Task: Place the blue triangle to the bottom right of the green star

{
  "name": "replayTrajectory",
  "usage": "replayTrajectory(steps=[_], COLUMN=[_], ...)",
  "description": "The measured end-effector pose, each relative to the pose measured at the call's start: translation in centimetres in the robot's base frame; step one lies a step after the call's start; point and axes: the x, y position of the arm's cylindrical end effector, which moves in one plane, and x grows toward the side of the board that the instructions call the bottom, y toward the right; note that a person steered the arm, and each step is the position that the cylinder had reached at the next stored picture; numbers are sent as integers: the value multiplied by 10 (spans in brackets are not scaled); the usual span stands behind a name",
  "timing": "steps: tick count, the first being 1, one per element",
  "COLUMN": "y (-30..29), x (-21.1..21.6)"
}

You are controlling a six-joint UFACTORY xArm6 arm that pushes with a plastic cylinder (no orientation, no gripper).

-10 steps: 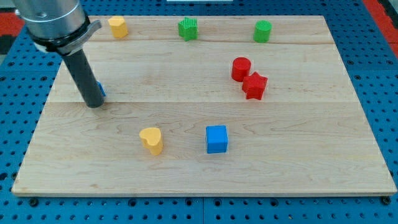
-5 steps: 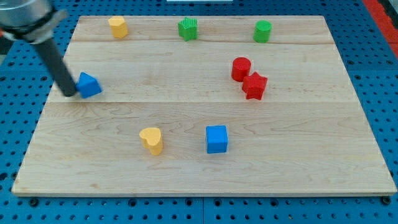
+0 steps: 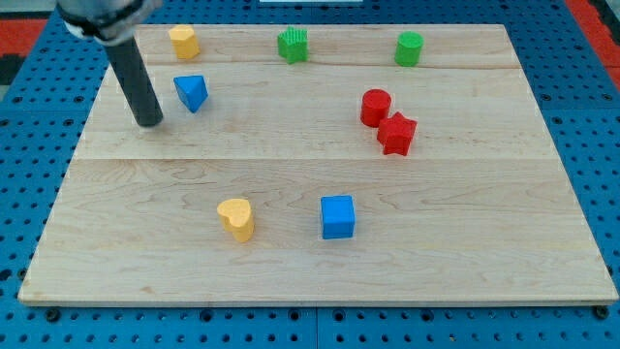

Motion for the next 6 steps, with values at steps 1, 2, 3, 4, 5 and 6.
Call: replayTrajectory(steps=[1, 2, 3, 4, 5, 6], y=[10, 50, 108, 145, 151, 151], x=[-17, -39, -38, -38, -23, -14])
